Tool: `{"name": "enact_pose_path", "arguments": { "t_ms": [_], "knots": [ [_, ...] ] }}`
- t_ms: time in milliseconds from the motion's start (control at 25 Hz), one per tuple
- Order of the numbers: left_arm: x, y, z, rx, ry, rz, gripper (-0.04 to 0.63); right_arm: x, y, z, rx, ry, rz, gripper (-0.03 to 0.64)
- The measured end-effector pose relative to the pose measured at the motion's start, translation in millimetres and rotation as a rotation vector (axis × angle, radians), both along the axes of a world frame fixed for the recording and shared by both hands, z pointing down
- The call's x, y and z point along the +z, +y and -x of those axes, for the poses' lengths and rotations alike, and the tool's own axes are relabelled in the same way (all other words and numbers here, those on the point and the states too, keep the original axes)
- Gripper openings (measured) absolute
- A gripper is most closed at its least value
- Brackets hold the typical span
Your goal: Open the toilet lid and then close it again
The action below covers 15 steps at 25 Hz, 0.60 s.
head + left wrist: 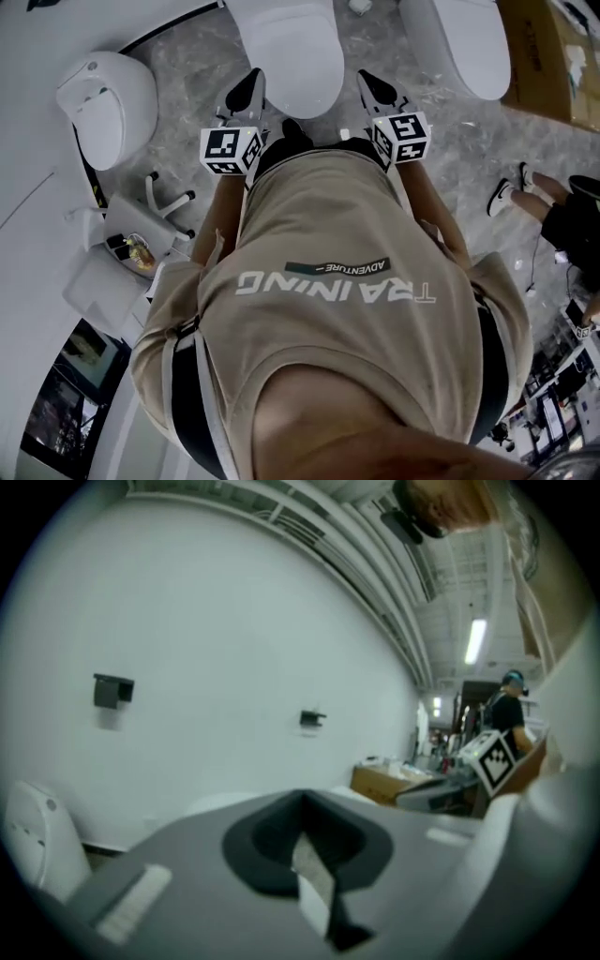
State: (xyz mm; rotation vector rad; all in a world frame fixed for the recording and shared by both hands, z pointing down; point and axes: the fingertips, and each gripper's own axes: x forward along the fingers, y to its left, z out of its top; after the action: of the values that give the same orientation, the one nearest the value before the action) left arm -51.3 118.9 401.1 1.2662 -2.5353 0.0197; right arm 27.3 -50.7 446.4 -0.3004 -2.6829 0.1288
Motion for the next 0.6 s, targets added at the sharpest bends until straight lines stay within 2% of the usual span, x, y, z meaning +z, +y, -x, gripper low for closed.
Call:
{"name": "enact_pose_path", "arguments": {
  "t_ms": [80, 240, 600],
  "knots": [
    [2.1, 4.9, 11.2, 0.040, 0.006, -0.023, 0.005, 0.9, 13.6, 13.1, 0.009, -0.003, 0.001, 0.009],
    [18.5, 9.8, 30.0, 0.091, -0.001, 0.018, 0.005, 6.4, 32.6, 37.8, 0.013, 0.003, 0.009, 0.009],
    [43.9, 1.6, 42.5, 0.030, 0.092, 0.052, 0.005, 19.5, 28.3, 59.2, -0.092, 0.063, -0.017, 0.009]
  ]
}}
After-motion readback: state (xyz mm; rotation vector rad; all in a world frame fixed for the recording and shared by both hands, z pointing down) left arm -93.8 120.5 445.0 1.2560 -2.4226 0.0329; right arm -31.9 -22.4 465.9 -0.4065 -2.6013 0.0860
